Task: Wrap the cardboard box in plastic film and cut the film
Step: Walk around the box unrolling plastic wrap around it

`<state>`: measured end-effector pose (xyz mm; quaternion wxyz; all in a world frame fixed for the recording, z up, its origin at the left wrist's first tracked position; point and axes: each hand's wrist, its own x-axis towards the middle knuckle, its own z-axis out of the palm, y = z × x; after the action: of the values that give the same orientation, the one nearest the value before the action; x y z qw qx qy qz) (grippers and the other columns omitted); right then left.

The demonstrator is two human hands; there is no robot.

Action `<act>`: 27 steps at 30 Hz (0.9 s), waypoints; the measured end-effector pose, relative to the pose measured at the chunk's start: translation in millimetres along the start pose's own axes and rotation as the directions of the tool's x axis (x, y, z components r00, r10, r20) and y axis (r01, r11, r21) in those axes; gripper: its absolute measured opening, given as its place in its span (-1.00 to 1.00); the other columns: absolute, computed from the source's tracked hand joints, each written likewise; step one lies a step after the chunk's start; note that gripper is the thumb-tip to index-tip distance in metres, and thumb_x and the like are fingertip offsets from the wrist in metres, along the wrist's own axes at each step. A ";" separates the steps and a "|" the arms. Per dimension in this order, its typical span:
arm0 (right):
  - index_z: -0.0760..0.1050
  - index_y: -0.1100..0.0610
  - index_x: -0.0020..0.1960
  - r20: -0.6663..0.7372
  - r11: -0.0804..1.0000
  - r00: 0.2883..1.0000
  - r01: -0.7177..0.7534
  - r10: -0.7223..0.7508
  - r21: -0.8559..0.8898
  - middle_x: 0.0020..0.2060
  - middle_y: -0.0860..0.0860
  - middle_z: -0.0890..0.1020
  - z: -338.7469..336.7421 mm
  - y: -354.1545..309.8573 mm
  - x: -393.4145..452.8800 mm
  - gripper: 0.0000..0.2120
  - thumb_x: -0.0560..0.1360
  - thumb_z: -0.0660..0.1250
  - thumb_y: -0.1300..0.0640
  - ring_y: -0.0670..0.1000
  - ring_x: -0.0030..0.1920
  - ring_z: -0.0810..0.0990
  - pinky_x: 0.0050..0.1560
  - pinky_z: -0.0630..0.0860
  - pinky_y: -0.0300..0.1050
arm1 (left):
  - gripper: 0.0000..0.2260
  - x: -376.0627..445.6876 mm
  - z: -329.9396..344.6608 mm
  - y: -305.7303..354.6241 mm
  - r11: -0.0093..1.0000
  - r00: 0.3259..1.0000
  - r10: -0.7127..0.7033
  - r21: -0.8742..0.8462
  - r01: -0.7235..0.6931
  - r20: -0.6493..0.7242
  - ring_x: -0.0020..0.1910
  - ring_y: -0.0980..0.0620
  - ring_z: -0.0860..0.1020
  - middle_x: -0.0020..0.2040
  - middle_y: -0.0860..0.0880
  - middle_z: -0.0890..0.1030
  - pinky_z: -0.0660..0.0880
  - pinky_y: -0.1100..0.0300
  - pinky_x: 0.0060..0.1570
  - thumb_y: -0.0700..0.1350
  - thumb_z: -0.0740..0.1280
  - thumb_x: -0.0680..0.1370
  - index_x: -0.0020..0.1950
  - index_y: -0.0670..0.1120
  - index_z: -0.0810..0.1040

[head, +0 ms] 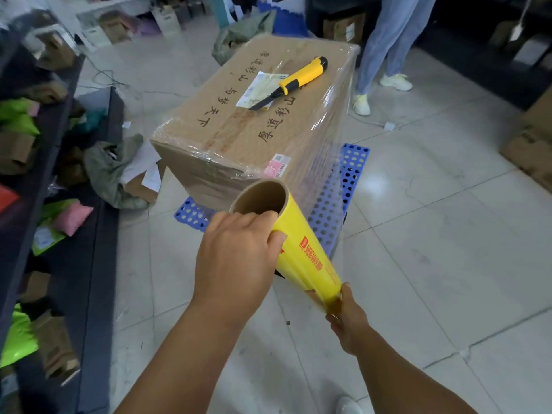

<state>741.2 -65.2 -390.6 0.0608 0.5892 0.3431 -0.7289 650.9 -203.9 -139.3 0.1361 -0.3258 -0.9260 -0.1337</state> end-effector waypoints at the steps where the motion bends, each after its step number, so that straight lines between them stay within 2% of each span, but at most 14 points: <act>1: 0.28 0.16 0.41 -0.009 1.000 1.000 0.005 -0.005 0.003 0.12 0.08 0.45 3.6 4.0 -2.4 -0.36 0.52 0.17 -0.27 0.14 0.16 0.53 0.23 0.43 -0.01 | -0.83 0.1 -2.2 -5.1 1.000 1.000 0.012 -0.010 -0.012 -0.004 -0.40 -0.13 0.44 -0.43 -0.06 0.52 0.26 0.05 -0.20 -0.07 0.27 0.46 -0.22 -0.14 0.57; 6: 0.35 0.14 0.33 -0.012 0.999 1.000 0.001 -0.001 0.046 0.06 0.09 0.49 33.5 28.8 -15.4 -0.43 0.53 0.17 -0.26 0.15 0.19 0.54 0.23 0.43 -0.03 | -0.74 -1.5 -15.4 -36.0 0.993 0.995 0.100 -0.059 -0.099 0.012 -0.37 -0.13 0.46 -0.40 -0.05 0.53 0.27 0.06 -0.17 0.00 0.19 0.48 -0.20 -0.13 0.57; 14: 0.31 0.15 0.40 -0.019 0.990 1.000 0.014 -0.012 0.143 0.14 0.07 0.45 85.0 58.2 -28.7 -0.40 0.54 0.14 -0.25 0.13 0.17 0.51 0.28 0.38 -0.03 | -0.78 -7.6 -25.7 -90.8 0.973 0.973 0.226 -0.059 -0.224 0.042 -0.37 -0.13 0.44 -0.41 -0.04 0.51 0.24 0.06 -0.21 -0.04 0.20 0.46 -0.17 -0.14 0.57; 18: 0.24 0.16 0.45 -0.023 0.983 1.000 0.013 -0.009 0.184 0.30 0.13 0.44 112.1 74.5 -34.1 -0.38 0.56 0.14 -0.23 0.16 0.24 0.49 0.31 0.36 -0.02 | -0.81 -11.6 -30.2 -118.9 0.964 0.964 0.261 -0.056 -0.258 0.052 -0.37 -0.14 0.46 -0.42 -0.05 0.51 0.24 0.06 -0.21 -0.07 0.24 0.45 -0.18 -0.14 0.57; 20: 0.23 0.16 0.47 -0.026 0.980 1.000 0.011 -0.006 0.201 0.33 0.13 0.43 125.7 82.6 -36.4 -0.37 0.56 0.14 -0.22 0.14 0.21 0.49 0.34 0.36 -0.01 | -0.83 -13.5 -32.0 -134.0 0.961 0.960 0.274 -0.058 -0.271 0.050 -0.36 -0.15 0.48 -0.41 -0.05 0.53 0.24 0.06 -0.21 -0.08 0.26 0.44 -0.16 -0.14 0.59; 24: 0.22 0.14 0.47 -0.043 0.979 0.999 0.007 0.002 0.205 0.32 0.13 0.44 148.8 96.8 -38.9 -0.37 0.56 0.13 -0.23 0.12 0.16 0.49 0.34 0.37 0.01 | -0.77 -16.1 -37.7 -160.8 0.944 0.944 0.327 -0.054 -0.324 0.054 -0.36 -0.15 0.48 -0.40 -0.06 0.54 0.24 0.06 -0.23 -0.02 0.20 0.45 -0.19 -0.14 0.57; 27: 0.28 0.15 0.42 -0.065 0.974 0.998 0.003 0.012 0.226 0.19 0.14 0.49 160.2 104.7 -40.3 -0.38 0.54 0.15 -0.25 0.11 0.12 0.53 0.25 0.43 -0.03 | -0.76 -16.7 -39.9 -176.2 0.931 0.931 0.362 -0.061 -0.359 0.040 -0.39 -0.15 0.46 -0.42 -0.05 0.52 0.23 0.06 -0.24 -0.02 0.19 0.46 -0.25 -0.13 0.54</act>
<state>673.9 -248.8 -388.0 -0.0163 0.6167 0.2588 -0.7433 557.3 -359.3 -135.9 0.1263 -0.4968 -0.8498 -0.1225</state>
